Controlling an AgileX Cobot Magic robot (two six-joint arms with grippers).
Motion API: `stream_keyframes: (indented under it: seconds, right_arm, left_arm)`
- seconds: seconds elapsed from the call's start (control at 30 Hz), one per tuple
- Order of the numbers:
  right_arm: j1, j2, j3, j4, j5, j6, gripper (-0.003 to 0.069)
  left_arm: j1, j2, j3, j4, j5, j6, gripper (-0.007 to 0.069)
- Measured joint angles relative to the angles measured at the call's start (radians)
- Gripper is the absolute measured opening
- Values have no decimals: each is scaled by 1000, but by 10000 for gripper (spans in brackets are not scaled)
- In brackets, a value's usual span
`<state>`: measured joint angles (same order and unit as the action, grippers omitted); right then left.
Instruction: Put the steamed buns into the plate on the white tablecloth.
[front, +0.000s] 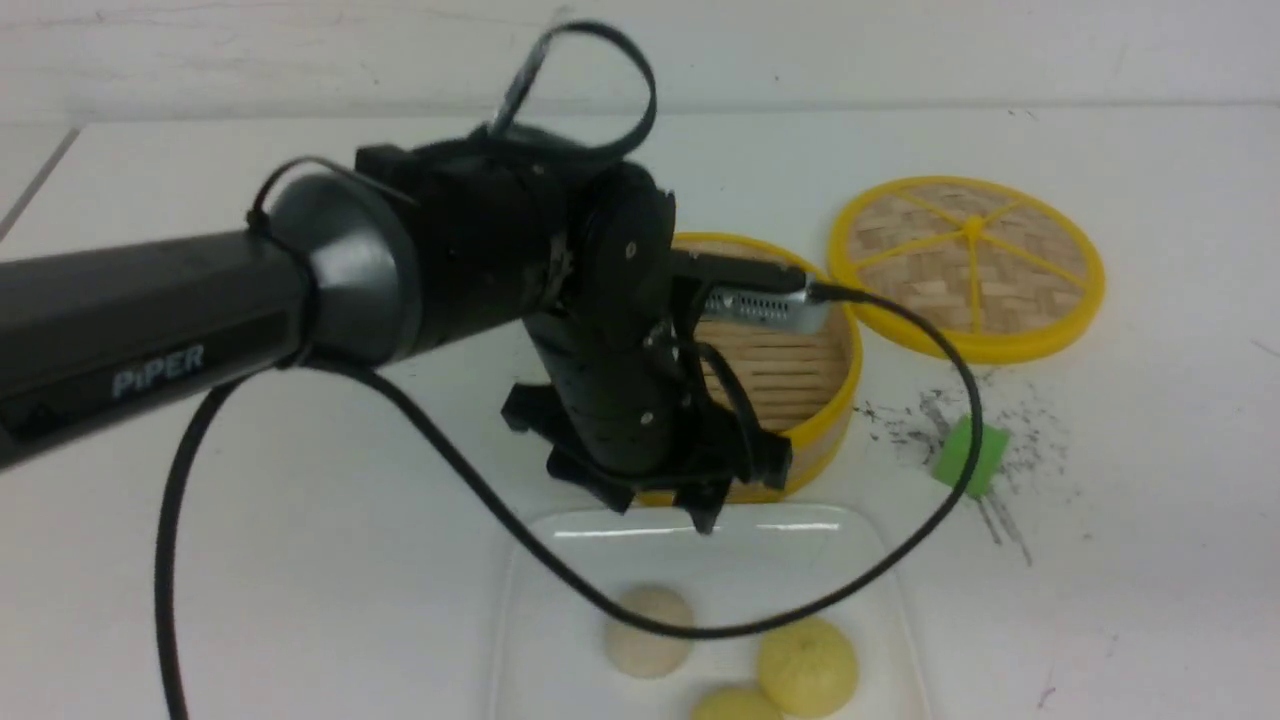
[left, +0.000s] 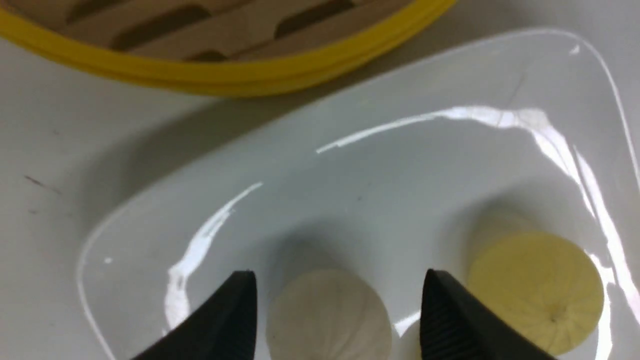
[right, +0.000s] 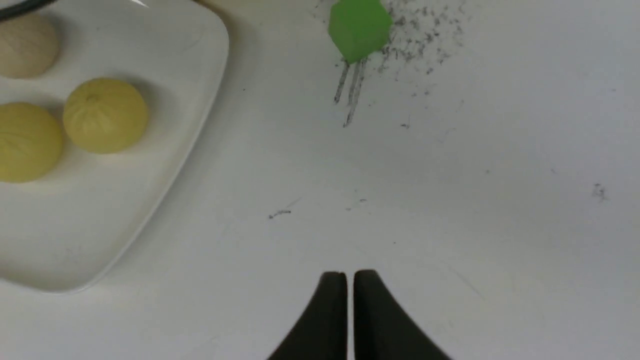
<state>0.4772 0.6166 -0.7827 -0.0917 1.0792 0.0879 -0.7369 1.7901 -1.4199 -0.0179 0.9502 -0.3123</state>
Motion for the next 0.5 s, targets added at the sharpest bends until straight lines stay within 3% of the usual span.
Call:
stream_keyframes:
  seconds: [0.3, 0.5]
  right_arm:
    - [0, -357, -24, -79, 126, 132, 52]
    - [0, -574, 113, -101, -124, 282, 56]
  left_arm:
    - [0, -1, -144, 77, 133, -2, 387]
    - [0, -1, -150, 79, 143, -2, 218]
